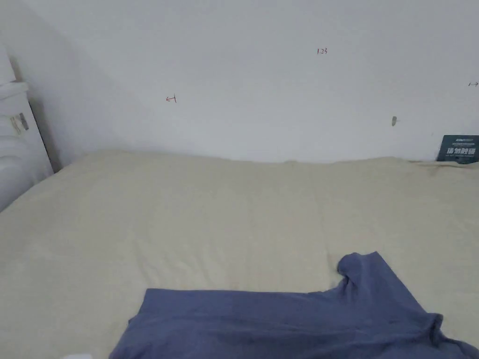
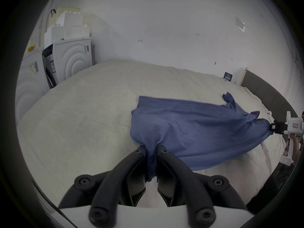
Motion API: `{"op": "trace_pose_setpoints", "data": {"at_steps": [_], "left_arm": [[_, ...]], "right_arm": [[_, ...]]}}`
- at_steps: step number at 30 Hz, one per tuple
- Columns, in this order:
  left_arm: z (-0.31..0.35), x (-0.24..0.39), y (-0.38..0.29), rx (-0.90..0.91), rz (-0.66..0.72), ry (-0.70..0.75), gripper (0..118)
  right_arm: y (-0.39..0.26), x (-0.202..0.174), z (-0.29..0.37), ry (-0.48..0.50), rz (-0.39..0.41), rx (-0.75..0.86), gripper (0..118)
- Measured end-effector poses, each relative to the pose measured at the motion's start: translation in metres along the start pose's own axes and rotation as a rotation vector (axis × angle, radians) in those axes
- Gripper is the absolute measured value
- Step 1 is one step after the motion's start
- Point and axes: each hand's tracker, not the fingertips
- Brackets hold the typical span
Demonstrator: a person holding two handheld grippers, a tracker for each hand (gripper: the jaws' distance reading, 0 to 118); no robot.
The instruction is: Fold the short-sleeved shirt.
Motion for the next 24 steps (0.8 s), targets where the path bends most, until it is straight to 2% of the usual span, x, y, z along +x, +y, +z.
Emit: {"op": "trace_pose_setpoints", "data": {"at_steps": [3,6,7,9,11,12,13,15,16,19,21,22,23,24], "left_arm": [[0.026,-0.01,-0.023,-0.028,-0.02,-0.008,10],[0.046,-0.015,-0.053,-0.106,-0.053,-0.012,10],[0.051,-0.016,-0.063,-0.107,-0.045,-0.013,10],[0.052,-0.017,-0.077,-0.162,-0.059,-0.047,10],[0.046,-0.017,-0.086,-0.161,-0.052,-0.017,12],[0.042,-0.019,-0.087,-0.188,-0.04,-0.019,25],[0.041,-0.023,-0.086,-0.216,-0.027,-0.003,41],[0.049,-0.03,-0.084,-0.177,0.01,0.064,75],[0.059,-0.036,-0.081,-0.111,0.033,0.091,79],[0.1,-0.047,-0.052,0.032,0.073,0.123,80],[0.129,-0.04,-0.031,0.162,0.038,0.138,81],[0.145,-0.035,-0.019,0.235,0.009,0.145,83],[0.156,-0.029,-0.011,0.277,-0.004,0.153,88],[0.166,-0.022,-0.001,0.319,-0.011,0.149,96]], "right_arm": [[-0.028,0.0,0.031,0.005,-0.011,-0.029,2],[-0.06,-0.004,0.052,-0.009,0.023,-0.079,2],[-0.069,-0.005,0.054,-0.005,0.058,-0.125,2],[-0.085,-0.009,0.053,-0.026,0.07,-0.139,2],[-0.096,-0.008,0.043,-0.047,0.086,-0.167,3],[-0.098,-0.009,0.039,-0.054,0.114,-0.188,8],[-0.101,-0.009,0.039,-0.065,0.137,-0.182,20],[-0.101,-0.009,0.048,-0.143,0.206,-0.162,57],[-0.099,-0.008,0.056,-0.167,0.21,-0.128,63],[-0.082,-0.007,0.096,-0.177,0.257,0.048,64],[-0.064,-0.013,0.126,-0.136,0.246,0.175,65],[-0.055,-0.018,0.141,-0.094,0.223,0.247,69],[-0.046,-0.021,0.152,-0.085,0.202,0.301,82],[-0.037,-0.027,0.162,-0.055,0.175,0.346,104]]}}
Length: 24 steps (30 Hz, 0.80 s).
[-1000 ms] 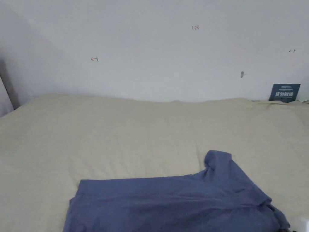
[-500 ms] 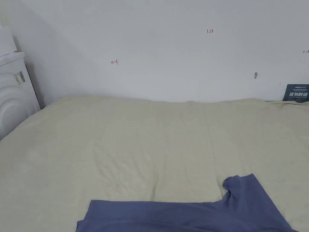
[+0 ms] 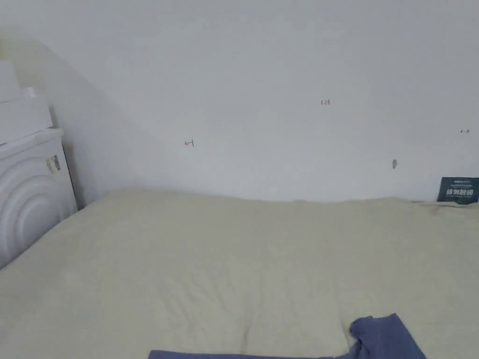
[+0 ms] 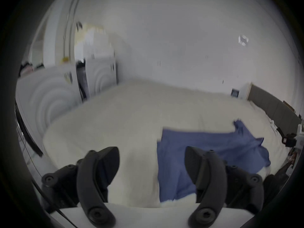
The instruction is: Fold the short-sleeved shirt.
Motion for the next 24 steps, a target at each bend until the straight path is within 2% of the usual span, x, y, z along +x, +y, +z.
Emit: {"op": "trace_pose_setpoints", "data": {"at_steps": [1,2,4,5,8,11,15,16,17,19,21,23,24], "left_arm": [[0.008,0.005,0.009,0.049,0.011,-0.023,101],[0.015,0.012,0.017,0.088,0.016,-0.049,105],[0.023,0.024,0.031,0.107,0.022,-0.102,108],[0.026,0.029,0.035,0.125,0.034,-0.132,108],[0.03,0.042,0.042,0.133,0.05,-0.178,108],[0.031,0.053,0.044,0.154,0.05,-0.197,108],[0.033,0.069,0.043,0.165,0.012,-0.222,103],[0.035,0.072,0.04,0.177,0.012,-0.221,98],[0.036,0.074,0.04,0.175,0.01,-0.23,89],[0.038,0.077,0.035,0.172,0.015,-0.258,60],[0.041,0.081,0.03,0.176,0.013,-0.256,35],[0.042,0.082,0.026,0.165,-0.009,-0.266,12],[0.043,0.081,0.024,0.16,-0.006,-0.277,12]], "right_arm": [[0.011,-0.001,0.005,0.044,-0.036,0.017,115],[0.021,-0.003,0.008,0.109,-0.071,0.037,118],[0.036,-0.01,0.014,0.137,-0.137,0.082,118],[0.042,-0.012,0.016,0.193,-0.164,0.093,118],[0.052,-0.02,0.017,0.248,-0.215,0.098,118],[0.053,-0.029,0.019,0.268,-0.207,0.122,118],[0.051,-0.046,0.021,0.253,-0.129,0.127,116],[0.05,-0.05,0.022,0.246,-0.118,0.115,110],[0.047,-0.053,0.024,0.239,-0.109,0.119,99],[0.041,-0.058,0.025,0.24,-0.108,0.121,48],[0.037,-0.062,0.023,0.232,-0.099,0.099,19],[0.032,-0.063,0.024,0.23,-0.102,0.088,4],[0.03,-0.064,0.024,0.23,-0.111,0.082,4]]}}
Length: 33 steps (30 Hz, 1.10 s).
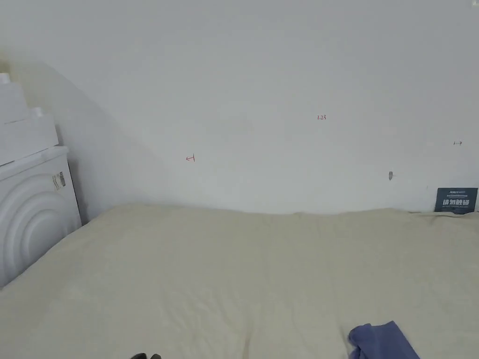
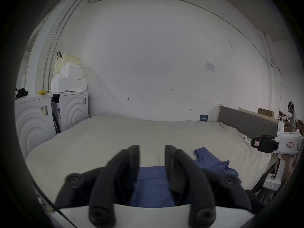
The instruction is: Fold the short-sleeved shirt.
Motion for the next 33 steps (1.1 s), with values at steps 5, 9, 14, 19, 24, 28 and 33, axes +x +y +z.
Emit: {"op": "trace_pose_setpoints", "data": {"at_steps": [5,9,14,19,24,28,33], "left_arm": [[-0.006,-0.003,-0.009,-0.059,0.01,0.014,0],[-0.006,-0.007,-0.012,-0.076,0.057,0.016,0],[0.0,-0.008,-0.02,0.003,0.041,-0.011,0],[0.001,-0.004,-0.02,-0.027,-0.022,0.017,0],[-0.001,-0.008,-0.02,-0.023,0.018,0.02,0],[-0.002,-0.015,-0.017,-0.024,0.046,0.01,0],[-0.006,-0.021,-0.017,-0.025,0.061,0.026,0]], "right_arm": [[-0.007,0.001,0.0,0.027,-0.026,-0.031,1],[-0.008,0.0,-0.002,0.043,-0.024,-0.046,0],[-0.011,0.003,-0.004,0.081,-0.124,-0.02,1],[-0.013,-0.007,-0.005,0.006,-0.005,-0.037,1],[-0.017,-0.002,-0.003,0.055,-0.146,-0.038,1],[-0.018,-0.001,0.006,0.033,-0.091,0.068,1],[-0.018,0.007,0.008,0.075,-0.148,0.095,4]]}}
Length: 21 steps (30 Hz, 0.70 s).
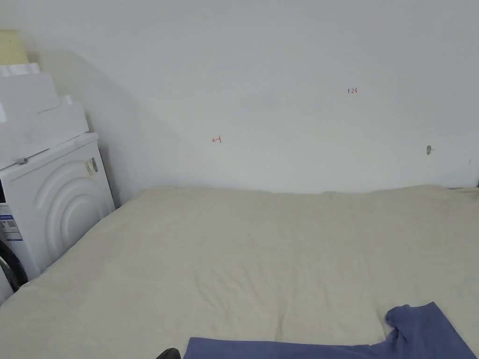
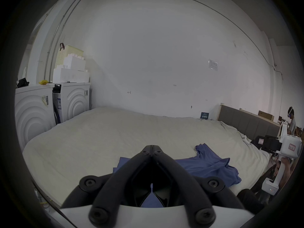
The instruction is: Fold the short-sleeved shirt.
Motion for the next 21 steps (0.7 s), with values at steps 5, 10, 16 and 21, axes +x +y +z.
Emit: {"op": "trace_pose_setpoints", "data": {"at_steps": [5,10,16,21], "left_arm": [[-0.021,-0.008,0.002,-0.055,-0.029,0.046,0],[-0.106,-0.037,0.001,-0.245,-0.052,0.07,75],[-0.25,-0.074,-0.03,-0.546,-0.063,0.113,102],[-0.318,-0.083,-0.065,-0.696,-0.117,0.099,102]], "right_arm": [[0.002,0.0,-0.007,-0.023,0.03,-0.034,4],[-0.007,0.006,-0.016,-0.008,0.01,-0.111,4],[-0.025,0.026,-0.032,-0.052,0.005,-0.204,4],[-0.035,0.046,-0.043,-0.122,-0.015,-0.271,4]]}}
